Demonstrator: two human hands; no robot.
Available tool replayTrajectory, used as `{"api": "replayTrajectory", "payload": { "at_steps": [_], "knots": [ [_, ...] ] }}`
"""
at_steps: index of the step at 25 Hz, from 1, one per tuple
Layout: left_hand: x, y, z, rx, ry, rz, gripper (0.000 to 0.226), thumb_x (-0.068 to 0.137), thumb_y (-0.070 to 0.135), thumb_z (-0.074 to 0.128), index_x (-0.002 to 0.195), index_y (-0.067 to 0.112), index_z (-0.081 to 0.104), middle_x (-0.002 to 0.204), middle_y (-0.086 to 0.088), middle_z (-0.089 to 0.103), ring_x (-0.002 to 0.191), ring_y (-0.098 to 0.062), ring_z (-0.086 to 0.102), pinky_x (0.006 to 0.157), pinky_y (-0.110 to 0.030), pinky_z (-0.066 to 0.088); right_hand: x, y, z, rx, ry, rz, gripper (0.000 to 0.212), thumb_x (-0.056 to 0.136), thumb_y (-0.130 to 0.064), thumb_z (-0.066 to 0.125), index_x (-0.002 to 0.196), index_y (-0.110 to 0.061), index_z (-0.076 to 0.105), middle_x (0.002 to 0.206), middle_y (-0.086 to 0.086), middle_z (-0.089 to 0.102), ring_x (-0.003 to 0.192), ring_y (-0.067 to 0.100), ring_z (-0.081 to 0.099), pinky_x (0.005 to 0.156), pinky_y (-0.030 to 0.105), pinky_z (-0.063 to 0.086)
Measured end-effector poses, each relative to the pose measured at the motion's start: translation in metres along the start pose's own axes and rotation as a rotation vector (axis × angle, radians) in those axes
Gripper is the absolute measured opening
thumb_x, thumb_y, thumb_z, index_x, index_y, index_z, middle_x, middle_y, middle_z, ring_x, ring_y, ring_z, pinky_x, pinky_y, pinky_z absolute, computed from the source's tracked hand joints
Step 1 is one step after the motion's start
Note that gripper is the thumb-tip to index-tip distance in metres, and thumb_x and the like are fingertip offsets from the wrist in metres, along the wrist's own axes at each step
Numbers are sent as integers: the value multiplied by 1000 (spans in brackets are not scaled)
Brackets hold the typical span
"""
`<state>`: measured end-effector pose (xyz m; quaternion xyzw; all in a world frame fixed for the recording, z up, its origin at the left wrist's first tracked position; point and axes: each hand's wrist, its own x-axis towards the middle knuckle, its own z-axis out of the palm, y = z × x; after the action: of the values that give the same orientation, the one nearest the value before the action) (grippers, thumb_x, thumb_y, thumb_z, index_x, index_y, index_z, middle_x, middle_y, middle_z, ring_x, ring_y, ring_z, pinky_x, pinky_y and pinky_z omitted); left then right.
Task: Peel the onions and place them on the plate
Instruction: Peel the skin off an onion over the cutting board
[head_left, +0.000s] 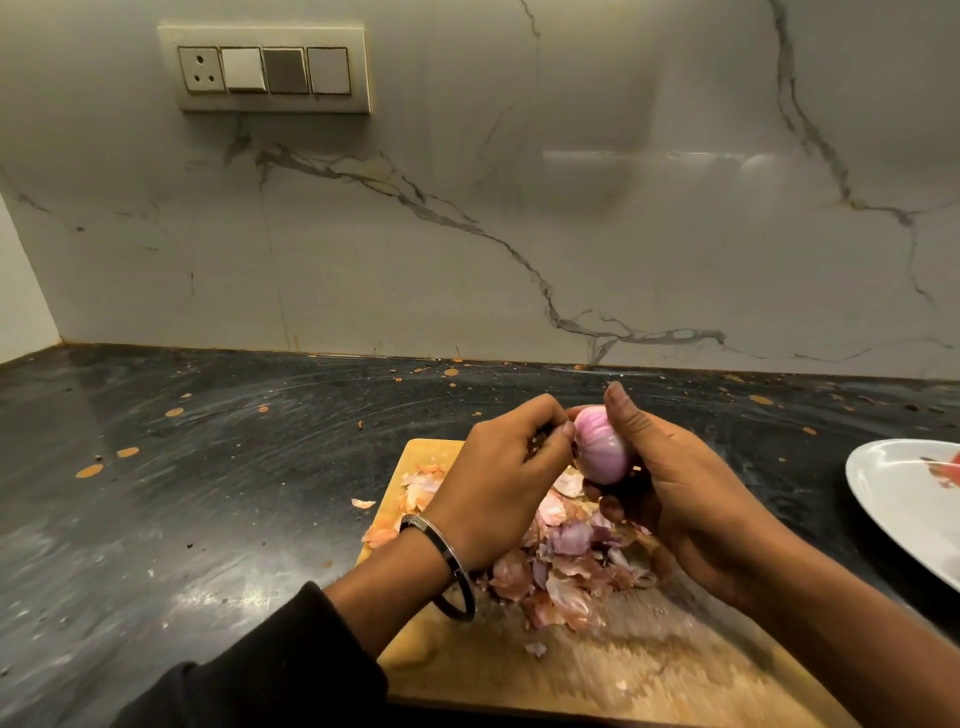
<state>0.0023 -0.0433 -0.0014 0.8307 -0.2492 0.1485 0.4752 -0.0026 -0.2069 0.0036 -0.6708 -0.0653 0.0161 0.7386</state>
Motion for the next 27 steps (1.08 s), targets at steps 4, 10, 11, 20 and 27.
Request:
{"api": "replayTrajectory", "payload": {
  "at_steps": [4,10,11,20,27],
  "knots": [
    [2,2,3,-259,-81,-209,22,103,17,43,86,6,52,62,0,42,51,-13,36,47,-28,29,1,3,3,108,-8,72,47,88,-53,58,101,-11,77,87,18,74,62,20,65,47,26,50],
    [4,0,-6,-94,43,-305,36,100,26,42,67,13,46,60,-4,39,53,-15,33,54,-30,30,0,-4,-2,172,30,77,51,99,-49,45,108,-7,72,88,23,73,56,18,62,43,24,49],
    [2,0,-6,-21,35,-259,39,101,30,44,64,14,46,60,-3,40,55,-15,35,56,-31,32,1,-5,-3,166,37,88,56,97,-54,45,109,-5,69,86,22,73,55,18,61,42,23,49],
    [-4,7,0,176,107,-58,20,97,32,55,89,18,66,95,7,63,89,-7,58,81,-32,49,2,-1,-9,113,7,148,58,97,-56,47,116,-3,62,77,14,64,56,14,55,44,24,44],
    [-2,5,-2,47,218,90,30,83,25,74,113,23,72,104,11,72,98,1,64,89,-20,52,2,-4,-7,49,-51,61,57,87,-63,52,121,-18,59,85,13,61,57,14,50,46,24,38]
  ]
}}
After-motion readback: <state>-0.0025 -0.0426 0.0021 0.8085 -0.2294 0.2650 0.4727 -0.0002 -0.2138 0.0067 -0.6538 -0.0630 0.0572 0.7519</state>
